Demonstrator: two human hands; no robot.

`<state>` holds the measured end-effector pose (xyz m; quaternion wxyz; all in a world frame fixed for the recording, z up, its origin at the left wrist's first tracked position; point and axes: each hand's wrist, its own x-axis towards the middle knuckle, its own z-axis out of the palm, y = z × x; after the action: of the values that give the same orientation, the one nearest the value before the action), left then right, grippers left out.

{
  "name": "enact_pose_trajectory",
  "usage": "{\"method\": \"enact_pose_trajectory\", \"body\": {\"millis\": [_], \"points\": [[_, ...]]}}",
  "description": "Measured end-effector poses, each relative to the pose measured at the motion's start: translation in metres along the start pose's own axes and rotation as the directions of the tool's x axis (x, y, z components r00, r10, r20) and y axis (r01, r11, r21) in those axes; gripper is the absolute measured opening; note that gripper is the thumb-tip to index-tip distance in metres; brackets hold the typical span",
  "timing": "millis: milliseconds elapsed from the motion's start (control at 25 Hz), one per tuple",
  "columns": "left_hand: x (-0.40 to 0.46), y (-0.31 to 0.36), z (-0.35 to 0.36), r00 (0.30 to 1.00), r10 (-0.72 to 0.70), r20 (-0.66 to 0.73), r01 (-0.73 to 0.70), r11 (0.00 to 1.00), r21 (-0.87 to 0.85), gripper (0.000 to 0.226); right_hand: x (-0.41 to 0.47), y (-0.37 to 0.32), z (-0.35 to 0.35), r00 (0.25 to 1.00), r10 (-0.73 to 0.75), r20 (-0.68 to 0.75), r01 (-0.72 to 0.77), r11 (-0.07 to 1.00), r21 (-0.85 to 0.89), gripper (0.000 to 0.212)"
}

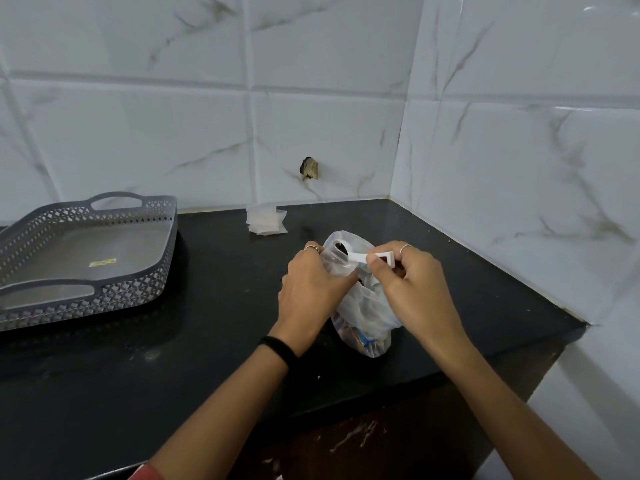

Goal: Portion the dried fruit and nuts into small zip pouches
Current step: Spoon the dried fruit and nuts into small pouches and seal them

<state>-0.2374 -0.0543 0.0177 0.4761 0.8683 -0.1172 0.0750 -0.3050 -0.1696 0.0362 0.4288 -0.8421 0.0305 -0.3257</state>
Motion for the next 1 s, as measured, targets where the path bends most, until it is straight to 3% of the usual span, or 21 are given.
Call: {"method": "enact_pose_trajectory", "body": {"millis": [120, 280, 360, 480, 600, 760, 1000], "points": [[0.002, -0.006, 0.0, 1.0, 0.017, -0.009, -0.018, 1.0, -0.015, 0.04, -0.003, 0.006, 0.004, 0.975, -0.214, 0.053, 0.22, 0.951, -0.216, 0.014], [0.0, -0.013, -0.002, 0.999, 0.036, -0.019, -0.038, 0.992, -0.123, 0.034, -0.001, 0.009, 0.002, 0.855, -0.499, 0.141, 0.5, 0.724, -0.475, 0.029], [-0.001, -0.015, -0.004, 0.999, 0.047, -0.024, -0.051, 0.986, -0.161, 0.034, -0.002, 0.006, 0.002, 0.856, -0.498, 0.138, 0.504, 0.745, -0.438, 0.024], [0.0, -0.016, -0.007, 0.997, 0.076, -0.031, -0.081, 0.975, -0.205, 0.035, -0.004, -0.005, -0.002, 0.976, -0.212, 0.043, 0.213, 0.977, -0.002, 0.011], [-0.006, -0.019, -0.012, 0.995, 0.099, -0.029, -0.103, 0.959, -0.265, 0.034, 0.005, -0.003, -0.012, 0.989, 0.14, -0.042, -0.124, 0.957, 0.263, 0.013], [-0.019, -0.033, -0.021, 0.995, 0.075, -0.072, -0.094, 0.944, -0.317, 0.032, 0.014, 0.024, -0.018, 0.89, 0.453, -0.057, -0.421, 0.862, 0.284, 0.015], [-0.033, -0.045, -0.029, 0.998, 0.015, -0.062, -0.034, 0.947, -0.32, 0.031, 0.012, 0.048, -0.009, 0.782, 0.62, -0.065, -0.6, 0.777, 0.189, 0.008]]}}
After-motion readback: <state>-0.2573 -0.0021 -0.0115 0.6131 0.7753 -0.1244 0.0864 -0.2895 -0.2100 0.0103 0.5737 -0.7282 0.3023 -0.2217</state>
